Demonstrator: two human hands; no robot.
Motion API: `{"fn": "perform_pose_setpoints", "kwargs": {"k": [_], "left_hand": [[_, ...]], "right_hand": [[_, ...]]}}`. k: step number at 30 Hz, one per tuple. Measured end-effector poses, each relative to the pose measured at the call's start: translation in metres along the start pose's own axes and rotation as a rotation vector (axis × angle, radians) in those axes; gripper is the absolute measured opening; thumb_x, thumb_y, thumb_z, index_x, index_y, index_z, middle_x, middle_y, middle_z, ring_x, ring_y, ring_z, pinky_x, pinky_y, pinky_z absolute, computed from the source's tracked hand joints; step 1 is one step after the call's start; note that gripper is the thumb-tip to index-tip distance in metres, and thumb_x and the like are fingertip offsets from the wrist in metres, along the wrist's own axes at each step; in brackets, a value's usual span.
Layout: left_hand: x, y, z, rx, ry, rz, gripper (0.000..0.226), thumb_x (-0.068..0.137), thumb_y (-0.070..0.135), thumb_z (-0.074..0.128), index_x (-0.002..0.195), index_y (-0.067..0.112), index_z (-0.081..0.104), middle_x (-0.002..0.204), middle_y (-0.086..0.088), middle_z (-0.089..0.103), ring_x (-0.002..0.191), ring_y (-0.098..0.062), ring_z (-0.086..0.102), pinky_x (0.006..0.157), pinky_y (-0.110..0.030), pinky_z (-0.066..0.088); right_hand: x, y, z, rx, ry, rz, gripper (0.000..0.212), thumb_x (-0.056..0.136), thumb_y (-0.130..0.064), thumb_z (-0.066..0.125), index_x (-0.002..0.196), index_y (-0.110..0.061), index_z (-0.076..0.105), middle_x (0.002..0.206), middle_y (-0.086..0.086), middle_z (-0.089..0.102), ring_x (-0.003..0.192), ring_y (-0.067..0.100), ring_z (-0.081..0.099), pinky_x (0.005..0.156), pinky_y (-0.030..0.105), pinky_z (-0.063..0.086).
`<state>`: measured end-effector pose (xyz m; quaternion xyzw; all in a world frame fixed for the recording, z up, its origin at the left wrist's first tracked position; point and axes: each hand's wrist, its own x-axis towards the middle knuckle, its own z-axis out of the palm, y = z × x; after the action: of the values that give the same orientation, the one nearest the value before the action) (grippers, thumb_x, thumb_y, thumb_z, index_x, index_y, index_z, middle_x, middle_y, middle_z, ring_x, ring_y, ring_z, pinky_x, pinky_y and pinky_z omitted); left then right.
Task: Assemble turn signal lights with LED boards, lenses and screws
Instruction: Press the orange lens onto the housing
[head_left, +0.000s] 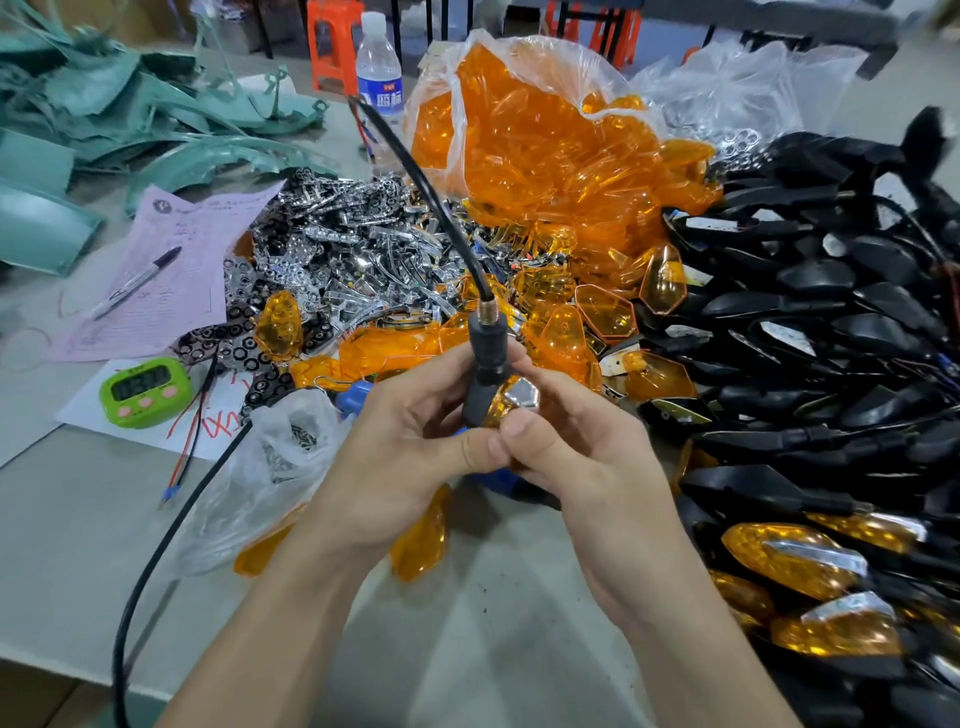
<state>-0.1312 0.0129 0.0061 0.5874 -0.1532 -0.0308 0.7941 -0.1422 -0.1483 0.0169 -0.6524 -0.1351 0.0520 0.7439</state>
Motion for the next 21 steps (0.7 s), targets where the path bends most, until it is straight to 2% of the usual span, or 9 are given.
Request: {"fn": "perform_pose_setpoints", "kwargs": {"k": [3,6,8,10,12,14,15,18,21], "left_hand": [[-0.001,0.000,-0.004,0.004,-0.037,0.003,0.063,0.080,0.038,0.085,0.136,0.018,0.065,0.133,0.000,0.069,0.117,-0.019,0.066,0.095,-0.030,0.053],[-0.001,0.001,-0.010,0.011,-0.095,-0.003,0.065,0.084,0.039,0.081,0.142,0.017,0.061,0.141,-0.003,0.065,0.129,-0.020,0.062,0.101,-0.028,0.050],[0.000,0.001,-0.012,0.005,-0.115,-0.011,0.061,0.085,0.039,0.080,0.141,0.022,0.063,0.138,-0.001,0.067,0.129,-0.019,0.063,0.100,-0.028,0.051],[0.001,0.000,-0.011,-0.007,-0.090,-0.017,0.059,0.083,0.040,0.081,0.138,0.025,0.067,0.133,-0.001,0.070,0.125,-0.019,0.065,0.097,-0.029,0.053],[0.002,-0.004,-0.007,-0.035,-0.019,-0.033,0.067,0.078,0.042,0.086,0.137,0.016,0.067,0.126,-0.006,0.073,0.115,-0.023,0.070,0.089,-0.030,0.057],[0.001,-0.008,-0.005,-0.076,0.052,-0.047,0.075,0.073,0.043,0.090,0.137,0.010,0.066,0.120,-0.009,0.075,0.104,-0.025,0.071,0.081,-0.031,0.058],[0.001,-0.010,-0.004,-0.091,0.081,-0.047,0.076,0.072,0.043,0.091,0.136,0.010,0.067,0.119,-0.010,0.075,0.104,-0.026,0.071,0.081,-0.033,0.058],[-0.002,-0.014,-0.003,-0.111,0.148,-0.046,0.079,0.065,0.043,0.095,0.134,0.013,0.069,0.121,-0.012,0.075,0.111,-0.027,0.072,0.088,-0.033,0.057],[-0.003,-0.015,-0.002,-0.132,0.172,-0.045,0.078,0.061,0.041,0.097,0.130,0.014,0.072,0.121,-0.012,0.076,0.110,-0.026,0.073,0.088,-0.031,0.058]], "right_hand": [[-0.003,-0.003,0.001,-0.090,-0.005,-0.093,0.038,0.098,-0.023,0.065,0.125,-0.049,0.068,0.116,-0.007,0.077,0.117,0.016,0.070,0.099,0.035,0.058],[-0.006,-0.001,0.000,-0.110,0.002,-0.099,0.037,0.099,-0.027,0.064,0.132,-0.042,0.064,0.118,-0.005,0.077,0.115,0.015,0.071,0.095,0.029,0.058],[-0.007,0.004,-0.001,-0.123,0.018,-0.068,0.040,0.098,-0.034,0.063,0.138,-0.033,0.062,0.119,-0.006,0.076,0.116,0.015,0.071,0.096,0.031,0.059],[-0.009,0.007,0.002,-0.112,0.058,-0.022,0.046,0.095,-0.044,0.064,0.138,-0.027,0.063,0.117,0.000,0.076,0.111,0.020,0.073,0.092,0.042,0.062],[-0.008,0.008,0.005,-0.105,0.132,-0.017,0.039,0.092,-0.047,0.067,0.126,-0.029,0.066,0.106,-0.001,0.077,0.097,0.014,0.075,0.079,0.035,0.064],[-0.007,0.008,0.002,-0.138,0.176,-0.046,0.018,0.094,-0.034,0.072,0.112,-0.034,0.066,0.095,-0.003,0.077,0.085,0.010,0.075,0.069,0.023,0.059],[-0.005,0.006,0.001,-0.151,0.160,-0.048,0.016,0.096,-0.026,0.073,0.107,-0.036,0.068,0.094,-0.005,0.078,0.085,0.010,0.075,0.068,0.020,0.058],[-0.004,0.004,-0.007,-0.158,0.112,-0.051,0.033,0.091,-0.011,0.077,0.100,-0.043,0.074,0.094,-0.008,0.079,0.088,0.011,0.076,0.072,0.020,0.058],[-0.004,0.000,-0.011,-0.191,0.063,-0.077,0.037,0.081,-0.010,0.081,0.108,-0.034,0.075,0.101,-0.009,0.080,0.098,0.012,0.075,0.085,0.024,0.060]]}}
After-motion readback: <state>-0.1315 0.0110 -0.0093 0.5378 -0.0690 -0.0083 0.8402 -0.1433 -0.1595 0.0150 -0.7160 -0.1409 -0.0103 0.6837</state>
